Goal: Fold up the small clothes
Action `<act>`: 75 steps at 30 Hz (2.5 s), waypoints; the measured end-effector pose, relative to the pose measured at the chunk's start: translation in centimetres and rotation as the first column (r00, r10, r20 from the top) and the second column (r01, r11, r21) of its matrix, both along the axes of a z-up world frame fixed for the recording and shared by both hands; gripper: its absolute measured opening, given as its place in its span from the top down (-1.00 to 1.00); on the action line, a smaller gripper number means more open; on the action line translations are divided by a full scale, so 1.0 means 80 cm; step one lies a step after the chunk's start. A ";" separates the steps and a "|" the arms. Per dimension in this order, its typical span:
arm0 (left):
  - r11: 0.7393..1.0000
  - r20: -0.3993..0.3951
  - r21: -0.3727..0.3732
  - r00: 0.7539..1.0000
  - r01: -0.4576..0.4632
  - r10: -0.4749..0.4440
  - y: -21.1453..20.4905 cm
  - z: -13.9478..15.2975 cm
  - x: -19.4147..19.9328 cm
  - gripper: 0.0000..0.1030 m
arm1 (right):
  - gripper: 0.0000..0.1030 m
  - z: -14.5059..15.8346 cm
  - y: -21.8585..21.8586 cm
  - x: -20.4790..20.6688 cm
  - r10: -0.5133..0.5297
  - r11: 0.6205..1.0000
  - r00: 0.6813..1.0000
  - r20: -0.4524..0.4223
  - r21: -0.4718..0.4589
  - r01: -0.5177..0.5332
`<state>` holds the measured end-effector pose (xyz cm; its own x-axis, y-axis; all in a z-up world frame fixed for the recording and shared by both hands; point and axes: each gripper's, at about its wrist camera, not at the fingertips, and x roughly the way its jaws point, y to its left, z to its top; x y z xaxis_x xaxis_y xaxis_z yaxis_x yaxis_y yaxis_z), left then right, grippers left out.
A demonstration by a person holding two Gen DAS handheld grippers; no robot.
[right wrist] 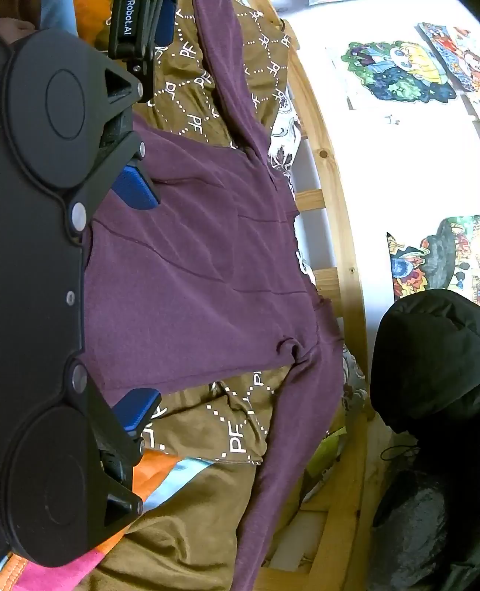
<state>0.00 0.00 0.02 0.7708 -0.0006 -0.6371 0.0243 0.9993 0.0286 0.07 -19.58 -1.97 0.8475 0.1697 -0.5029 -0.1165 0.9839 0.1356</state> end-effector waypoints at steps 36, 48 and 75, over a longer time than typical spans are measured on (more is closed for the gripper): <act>1.000 0.008 0.002 1.000 -0.014 0.014 -0.007 0.004 -0.002 -0.99 | -0.99 0.001 -0.001 0.002 -0.003 1.000 1.000 -0.007 0.009 0.003; 1.000 0.007 0.006 1.000 -0.010 0.010 -0.006 0.000 -0.001 -0.99 | -0.99 0.002 -0.001 0.001 -0.002 1.000 1.000 -0.009 0.009 0.003; 1.000 0.003 0.009 1.000 -0.009 0.009 -0.007 0.000 -0.001 -0.99 | -0.99 -0.001 -0.003 0.004 -0.003 1.000 1.000 -0.015 0.011 0.003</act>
